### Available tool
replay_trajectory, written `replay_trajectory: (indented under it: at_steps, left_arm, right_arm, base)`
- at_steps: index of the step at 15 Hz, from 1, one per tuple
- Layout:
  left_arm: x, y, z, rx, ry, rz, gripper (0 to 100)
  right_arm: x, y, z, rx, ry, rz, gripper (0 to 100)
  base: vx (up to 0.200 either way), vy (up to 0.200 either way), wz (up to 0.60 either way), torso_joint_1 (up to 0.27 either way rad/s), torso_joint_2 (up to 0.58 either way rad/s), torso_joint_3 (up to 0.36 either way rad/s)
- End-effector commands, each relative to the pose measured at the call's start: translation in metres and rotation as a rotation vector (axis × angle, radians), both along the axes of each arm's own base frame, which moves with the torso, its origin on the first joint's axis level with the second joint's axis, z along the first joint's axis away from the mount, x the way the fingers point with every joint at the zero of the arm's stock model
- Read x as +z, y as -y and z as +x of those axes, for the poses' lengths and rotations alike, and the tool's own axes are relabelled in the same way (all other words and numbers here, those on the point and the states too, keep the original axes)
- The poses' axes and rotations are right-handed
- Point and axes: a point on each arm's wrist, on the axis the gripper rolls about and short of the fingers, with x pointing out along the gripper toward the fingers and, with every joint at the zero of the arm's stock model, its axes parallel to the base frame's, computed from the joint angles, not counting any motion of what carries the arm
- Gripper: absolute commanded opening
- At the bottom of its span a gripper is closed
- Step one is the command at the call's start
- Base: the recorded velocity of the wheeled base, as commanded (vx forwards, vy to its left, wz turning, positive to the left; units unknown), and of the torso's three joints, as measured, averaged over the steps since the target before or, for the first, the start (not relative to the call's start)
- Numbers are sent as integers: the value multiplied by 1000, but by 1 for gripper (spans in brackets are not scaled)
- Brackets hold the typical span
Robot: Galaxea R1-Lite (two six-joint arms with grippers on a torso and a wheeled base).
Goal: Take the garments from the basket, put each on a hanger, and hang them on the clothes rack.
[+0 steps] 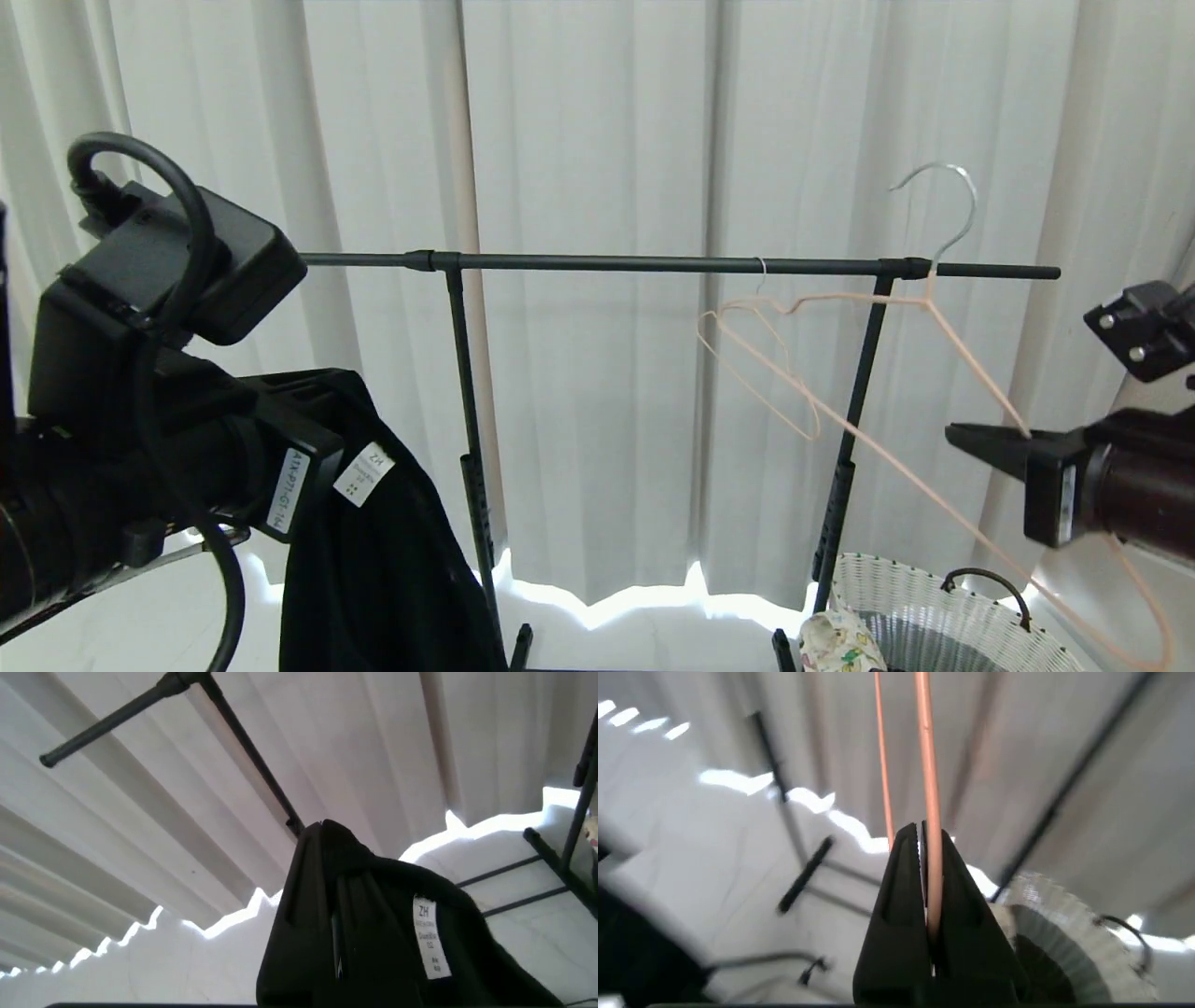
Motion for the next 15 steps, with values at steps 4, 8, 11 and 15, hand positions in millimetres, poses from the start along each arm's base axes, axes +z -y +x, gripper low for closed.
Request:
replay_trajectory:
  at_steps: [4,8,11,15]
  left_arm:
    - [-9,26,51,142,-84,-119,0]
    - [-14,42,59,159,-116,-208,0]
    - [-12,52,56,148,-125,-285,0]
    - [-11,58,53,128,-129,-295,0]
  right_arm:
    - [-25,-4,-81,434,-36,50,0]
    - [-25,-9,-86,498,-71,78,0]
    - [-25,-18,-82,495,-132,123,0]
    - [-23,-33,-76,501,-168,225,0]
  base:
    - [0,0,0,0,0,0]
    - [0,0,0,0,0,0]
    - [0,0,0,0,0,0]
    - [0,0,0,0,0,0]
